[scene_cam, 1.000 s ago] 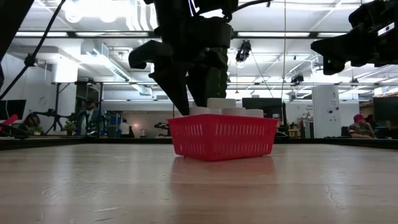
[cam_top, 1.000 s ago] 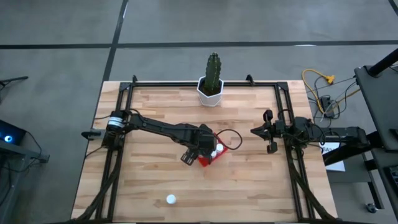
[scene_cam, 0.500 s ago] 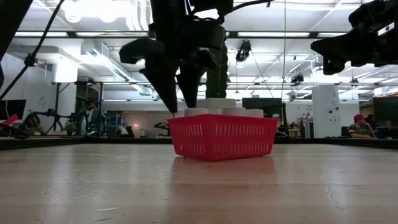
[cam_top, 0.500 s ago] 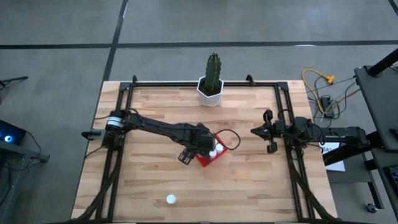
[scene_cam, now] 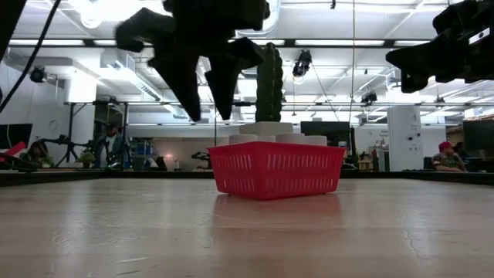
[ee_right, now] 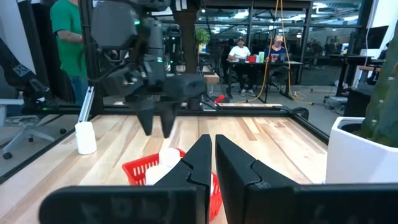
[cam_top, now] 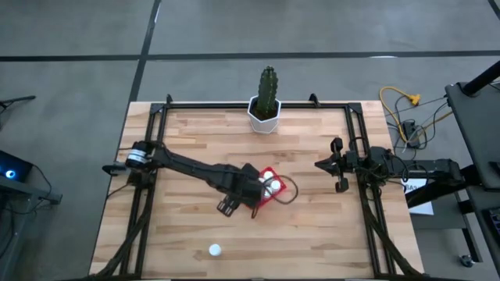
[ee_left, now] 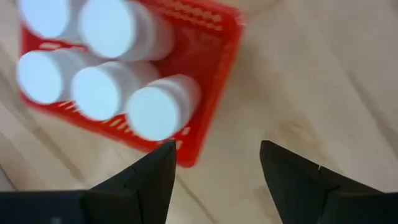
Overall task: Pick and place pill bottles into a basket
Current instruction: Put the white pill bottle into the red bin
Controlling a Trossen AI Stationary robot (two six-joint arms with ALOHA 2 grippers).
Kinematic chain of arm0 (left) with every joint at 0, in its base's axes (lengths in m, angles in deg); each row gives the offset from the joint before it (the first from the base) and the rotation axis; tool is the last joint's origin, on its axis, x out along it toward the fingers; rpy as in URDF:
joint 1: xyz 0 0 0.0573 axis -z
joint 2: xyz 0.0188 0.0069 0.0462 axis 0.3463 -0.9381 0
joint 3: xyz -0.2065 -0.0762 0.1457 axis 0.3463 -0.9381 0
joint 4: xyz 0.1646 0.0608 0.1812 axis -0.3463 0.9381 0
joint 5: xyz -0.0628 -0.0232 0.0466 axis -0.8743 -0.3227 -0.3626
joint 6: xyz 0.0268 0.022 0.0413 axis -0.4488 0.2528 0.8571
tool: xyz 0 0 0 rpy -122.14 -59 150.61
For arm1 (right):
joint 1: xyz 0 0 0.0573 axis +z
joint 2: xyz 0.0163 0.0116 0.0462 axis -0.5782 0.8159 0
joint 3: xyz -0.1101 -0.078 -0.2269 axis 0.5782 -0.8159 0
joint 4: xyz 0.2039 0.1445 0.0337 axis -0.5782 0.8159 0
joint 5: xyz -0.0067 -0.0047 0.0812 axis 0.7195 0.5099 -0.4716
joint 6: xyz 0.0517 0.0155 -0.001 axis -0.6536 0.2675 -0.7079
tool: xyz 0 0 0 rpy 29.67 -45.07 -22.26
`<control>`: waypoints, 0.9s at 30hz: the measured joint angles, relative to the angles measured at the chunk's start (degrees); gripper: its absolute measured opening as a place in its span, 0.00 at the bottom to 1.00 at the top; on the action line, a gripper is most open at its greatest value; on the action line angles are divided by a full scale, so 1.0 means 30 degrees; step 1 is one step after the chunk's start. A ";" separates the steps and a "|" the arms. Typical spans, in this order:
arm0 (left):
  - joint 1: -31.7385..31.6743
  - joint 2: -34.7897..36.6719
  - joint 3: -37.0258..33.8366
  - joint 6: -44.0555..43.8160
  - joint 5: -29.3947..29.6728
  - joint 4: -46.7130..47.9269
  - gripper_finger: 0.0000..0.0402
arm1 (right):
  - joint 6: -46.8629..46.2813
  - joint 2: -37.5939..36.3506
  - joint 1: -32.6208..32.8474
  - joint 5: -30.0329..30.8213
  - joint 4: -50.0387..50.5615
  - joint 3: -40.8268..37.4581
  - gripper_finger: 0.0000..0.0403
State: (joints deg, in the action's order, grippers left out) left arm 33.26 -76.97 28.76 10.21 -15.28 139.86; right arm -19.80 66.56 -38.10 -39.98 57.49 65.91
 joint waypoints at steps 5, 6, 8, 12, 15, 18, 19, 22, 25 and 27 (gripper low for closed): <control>0.1292 0.0169 -0.0046 -0.0195 -0.0077 0.0108 0.53 | -0.0007 0.0000 0.0000 0.0002 0.0007 0.0000 0.03; 0.1553 0.0246 -0.0046 -0.0389 -0.0147 0.0100 0.53 | -0.0031 0.0000 -0.0005 0.0007 0.0000 0.0000 0.03; 0.2076 0.0365 -0.0046 -0.0783 -0.0166 0.0113 0.53 | -0.0007 0.0000 0.0001 0.0016 0.0000 0.0000 0.03; 0.3133 0.0717 -0.0054 -0.1884 -0.0428 0.0251 0.53 | -0.0025 0.0000 -0.0005 0.0051 0.0000 0.0000 0.03; 0.4034 0.0908 -0.0054 -0.2994 -0.0495 0.0423 0.53 | -0.0028 0.0000 -0.0005 0.0051 0.0003 0.0000 0.03; 0.4972 0.1011 -0.0054 -0.4095 -0.0542 0.0530 0.53 | 0.0002 0.0000 -0.0002 0.0044 0.0007 0.0000 0.03; 0.5285 0.1020 -0.0061 -0.4459 -0.0553 0.0564 0.53 | -0.0027 0.0000 -0.0005 0.0051 0.0000 0.0000 0.03; 0.6192 0.1042 -0.0061 -0.5032 -0.0554 0.0539 0.53 | 0.0005 -0.0007 -0.0005 0.0044 0.0006 0.0000 0.03; 0.7038 0.1042 -0.0061 -0.5622 -0.0554 0.0510 0.53 | -0.0018 -0.0007 -0.0001 0.0044 0.0007 0.0000 0.03; 0.7558 0.1042 -0.0061 -0.6276 -0.0554 0.0389 0.53 | 0.0001 -0.0007 -0.0003 0.0044 0.0000 0.0000 0.03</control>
State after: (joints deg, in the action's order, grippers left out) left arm 55.94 -73.85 28.57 -8.61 -16.94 141.03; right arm -19.80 66.53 -38.11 -39.85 57.49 65.91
